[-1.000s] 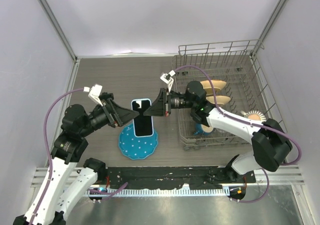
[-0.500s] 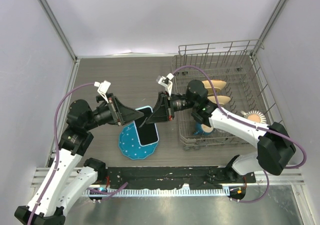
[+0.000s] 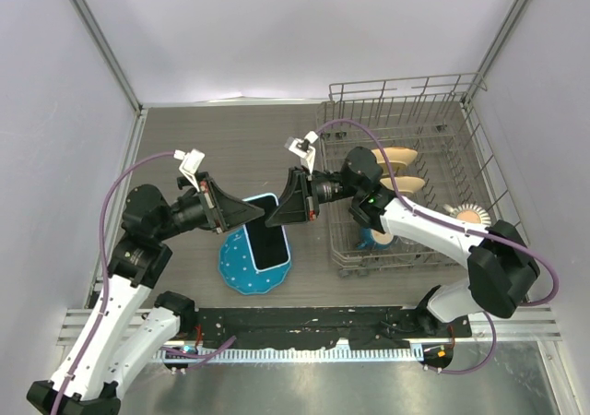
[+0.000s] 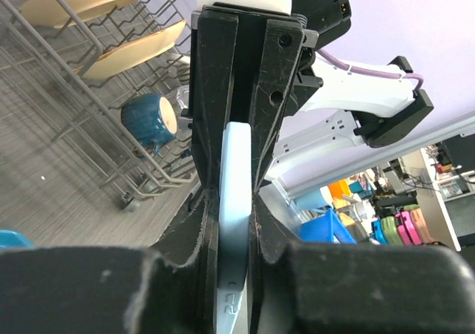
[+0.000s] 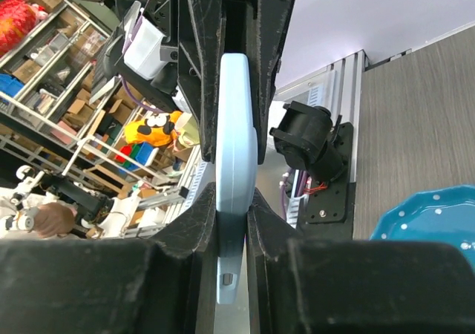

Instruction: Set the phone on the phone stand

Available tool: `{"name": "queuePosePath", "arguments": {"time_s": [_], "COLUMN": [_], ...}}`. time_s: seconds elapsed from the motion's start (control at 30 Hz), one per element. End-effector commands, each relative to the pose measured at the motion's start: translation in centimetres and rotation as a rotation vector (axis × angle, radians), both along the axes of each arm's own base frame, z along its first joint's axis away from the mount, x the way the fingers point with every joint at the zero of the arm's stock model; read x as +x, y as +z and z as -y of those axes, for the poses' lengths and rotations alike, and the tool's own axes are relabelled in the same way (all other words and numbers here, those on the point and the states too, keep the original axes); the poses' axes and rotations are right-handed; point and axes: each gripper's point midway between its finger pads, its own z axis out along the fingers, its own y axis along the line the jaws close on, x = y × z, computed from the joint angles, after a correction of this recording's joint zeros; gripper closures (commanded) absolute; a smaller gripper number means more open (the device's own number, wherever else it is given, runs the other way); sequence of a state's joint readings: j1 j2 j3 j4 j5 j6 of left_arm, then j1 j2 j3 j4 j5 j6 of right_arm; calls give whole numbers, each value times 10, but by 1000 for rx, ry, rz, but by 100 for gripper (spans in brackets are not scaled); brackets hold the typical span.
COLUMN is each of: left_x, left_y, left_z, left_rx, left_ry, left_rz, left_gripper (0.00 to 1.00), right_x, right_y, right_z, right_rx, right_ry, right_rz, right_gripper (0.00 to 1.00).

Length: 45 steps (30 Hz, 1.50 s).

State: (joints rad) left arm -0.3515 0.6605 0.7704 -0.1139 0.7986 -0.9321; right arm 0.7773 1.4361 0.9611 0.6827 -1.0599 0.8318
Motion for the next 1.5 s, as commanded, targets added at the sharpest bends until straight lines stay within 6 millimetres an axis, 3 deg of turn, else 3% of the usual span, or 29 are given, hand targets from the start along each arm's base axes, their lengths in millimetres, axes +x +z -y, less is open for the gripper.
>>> {"name": "queuePosePath", "arguments": {"time_s": [0.0, 0.03, 0.07, 0.1, 0.13, 0.17, 0.2, 0.23, 0.27, 0.33, 0.37, 0.43, 0.5, 0.53, 0.57, 0.63, 0.67, 0.7, 0.77, 0.83, 0.9, 0.93, 0.97, 1.03, 1.07, 1.17, 1.47], "left_x": [7, 9, 10, 22, 28, 28, 23, 32, 27, 21, 15, 2, -6, -14, -18, -29, -32, -35, -42, -48, -54, -57, -59, -62, -63, -62, -56], "left_y": [15, 10, 22, 13, 14, 28, 25, 28, 43, 45, 56, 66, 72, 78, 80, 88, 90, 85, 89, 85, 81, 80, 79, 74, 73, 67, 59], "left_z": [-6, -11, -19, -33, -46, -60, -75, -101, -114, -149, -161, -179, -198, -205, -213, -221, -226, -231, -238, -247, -252, -254, -255, -257, -257, -255, -245], "left_rx": [19, 42, 47, 95, 130, 139, 167, 198, 195, 236, 238, 225, 216, 195, 194, 182, 192, 236, 263, 307, 323, 326, 328, 337, 336, 344, 340], "left_ry": [73, 110, 173, 300, 385, 468, 541, 697, 758, 923, 971, 1042, 1130, 1157, 1189, 1216, 1238, 1247, 1270, 1295, 1308, 1311, 1316, 1315, 1315, 1301, 1262], "left_rz": [37, 13, 59, 20, 42, 74, 59, 75, 106, 109, 140, 173, 201, 222, 237, 271, 277, 278, 283, 278, 274, 277, 275, 269, 266, 256, 245], "left_gripper": [97, 100, 100, 100, 100, 100, 100, 100, 100, 100, 100, 100, 100, 99, 100, 100, 100, 100, 100, 100, 100, 100, 100, 100, 100, 100, 100], "right_x": [-4, -1, 4, 10, 26, 35, 47, 63, 71, 87, 104, 110, 131, 121, 139, 139, 144, 151, 150, 154, 151, 152, 152, 154, 155, 157, 169], "right_y": [43, 42, 35, 33, 30, 14, 9, 9, 4, -2, -5, -10, -17, -20, -18, -21, -7, -26, -21, -36, -28, -41, -36, -50, -49, -58, -69], "right_z": [0, -2, -5, -5, -9, -9, -8, -6, -3, -2, 0, -9, -16, -30, -33, -51, -57, -67, -83, -96, -110, -118, -124, -134, -138, -151, -168], "right_rx": [127, 121, 73, 67, 42, -37, -61, -81, -111, -136, -145, -169, -253, -274, -302, -335, -333, -386, -398, -430, -414, -441, -435, -466, -464, -464, -489], "right_ry": [3, -11, -34, -74, -171, -228, -303, -406, -458, -552, -649, -711, -874, -876, -987, -1028, -1060, -1092, -1097, -1113, -1103, -1097, -1090, -1077, -1074, -1051, -1053], "right_rz": [116, 116, 82, 139, 139, 117, 157, 164, 152, 124, 108, 116, 140, 157, 163, 165, 170, 177, 189, 208, 231, 239, 242, 260, 264, 286, 346], "right_gripper": [99, 96, 87, 64, 54, 47, 39, 37, 36, 34, 34, 34, 34, 34, 34, 34, 34, 34, 34, 34, 34, 35, 36, 39, 45, 52, 55]}}
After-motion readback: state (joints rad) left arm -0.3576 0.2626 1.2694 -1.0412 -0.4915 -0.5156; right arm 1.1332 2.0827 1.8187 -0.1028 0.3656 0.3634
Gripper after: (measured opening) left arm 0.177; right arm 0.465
